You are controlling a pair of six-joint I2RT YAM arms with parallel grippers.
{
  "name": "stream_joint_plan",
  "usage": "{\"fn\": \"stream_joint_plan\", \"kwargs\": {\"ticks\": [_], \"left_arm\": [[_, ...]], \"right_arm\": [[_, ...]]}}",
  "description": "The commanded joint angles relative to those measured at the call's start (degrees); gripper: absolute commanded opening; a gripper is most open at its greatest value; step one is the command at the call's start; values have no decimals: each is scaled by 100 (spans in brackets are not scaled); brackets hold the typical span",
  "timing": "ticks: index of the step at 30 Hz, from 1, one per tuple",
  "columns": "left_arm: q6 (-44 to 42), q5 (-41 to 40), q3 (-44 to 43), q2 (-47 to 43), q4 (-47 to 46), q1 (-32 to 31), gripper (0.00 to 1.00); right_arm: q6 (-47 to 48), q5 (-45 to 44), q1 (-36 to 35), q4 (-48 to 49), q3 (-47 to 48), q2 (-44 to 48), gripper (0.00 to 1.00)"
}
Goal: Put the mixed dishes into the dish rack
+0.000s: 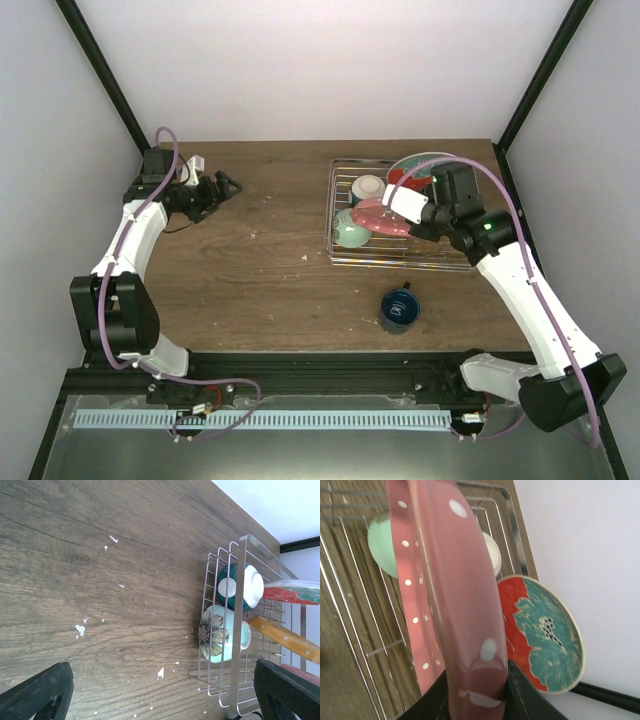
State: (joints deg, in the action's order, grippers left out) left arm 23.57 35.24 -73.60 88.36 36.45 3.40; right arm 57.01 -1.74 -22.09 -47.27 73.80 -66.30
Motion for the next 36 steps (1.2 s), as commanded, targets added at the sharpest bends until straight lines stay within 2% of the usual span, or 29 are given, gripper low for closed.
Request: {"fn": "stream_joint_plan", "kwargs": {"ticks": [1,15,22,29,36], "left_arm": [[-147,70,-183,108,-21,21,100],[-208,167,-278,414,23,16,100],[-195,210,-272,531,-10,21,100],[-195,196,-217,525,-32,23,100],[-204,176,-203,516,-56,20,100]], "right_arm": [[376,-809,59,272,354,324,1],[679,-2258,77,-188,-144,509,1],[1327,-2680,193,348,-754,648,1],[2054,-2834,230,1294,-1339,797,1],[2600,-2847,217,1655,-1132,732,1]]}}
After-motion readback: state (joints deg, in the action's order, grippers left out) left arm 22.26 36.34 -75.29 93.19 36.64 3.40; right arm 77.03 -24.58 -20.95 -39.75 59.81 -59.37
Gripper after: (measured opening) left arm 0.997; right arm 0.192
